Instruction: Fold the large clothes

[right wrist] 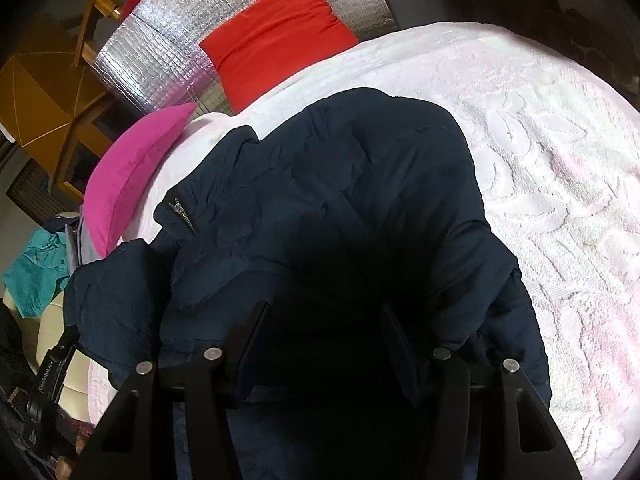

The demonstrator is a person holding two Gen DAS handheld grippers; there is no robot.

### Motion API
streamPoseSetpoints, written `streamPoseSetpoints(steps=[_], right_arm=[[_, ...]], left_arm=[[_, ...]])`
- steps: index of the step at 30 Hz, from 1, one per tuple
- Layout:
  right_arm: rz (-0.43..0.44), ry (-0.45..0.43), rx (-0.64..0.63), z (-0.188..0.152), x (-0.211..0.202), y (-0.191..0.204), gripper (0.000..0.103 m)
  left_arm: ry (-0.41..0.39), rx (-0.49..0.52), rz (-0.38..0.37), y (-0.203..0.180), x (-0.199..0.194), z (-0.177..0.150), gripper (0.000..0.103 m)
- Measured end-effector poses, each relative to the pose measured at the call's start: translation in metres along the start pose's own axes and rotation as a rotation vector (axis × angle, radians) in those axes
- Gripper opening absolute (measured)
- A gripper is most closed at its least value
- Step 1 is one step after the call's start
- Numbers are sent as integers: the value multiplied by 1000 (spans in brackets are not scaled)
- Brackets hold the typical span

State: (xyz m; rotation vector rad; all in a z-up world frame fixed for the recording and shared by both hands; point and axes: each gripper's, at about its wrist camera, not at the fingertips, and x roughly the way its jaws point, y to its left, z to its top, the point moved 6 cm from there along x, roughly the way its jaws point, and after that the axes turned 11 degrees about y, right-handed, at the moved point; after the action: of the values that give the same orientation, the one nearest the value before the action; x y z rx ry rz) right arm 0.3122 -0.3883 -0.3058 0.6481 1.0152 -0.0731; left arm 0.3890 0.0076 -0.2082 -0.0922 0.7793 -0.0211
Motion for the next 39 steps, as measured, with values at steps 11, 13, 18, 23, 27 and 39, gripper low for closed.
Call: streamPoseSetpoints(steps=[11,13,18,23,27,39], right_arm=[[-1,0,-5,0,1,0,61],[0,0,-6,0,1,0,61],[7,1,-5,0,1,0,61],[8,1,-4,0,1,1,61],[8,0,-6,0,1,1,61],[18,2,-2,-1,1,0,61]], left_arm=[[-47,50,-20,-23,-15,0,45],[-52,54,-25,-26,-15,-1,45],[-60,67,-32,-33,-18,-2,45],[-62,75,-44,-38,-19,-2,45],[-59,82,-55,-44,-18,-3,45],[-7,108,-157,-70,-3,-9,45]])
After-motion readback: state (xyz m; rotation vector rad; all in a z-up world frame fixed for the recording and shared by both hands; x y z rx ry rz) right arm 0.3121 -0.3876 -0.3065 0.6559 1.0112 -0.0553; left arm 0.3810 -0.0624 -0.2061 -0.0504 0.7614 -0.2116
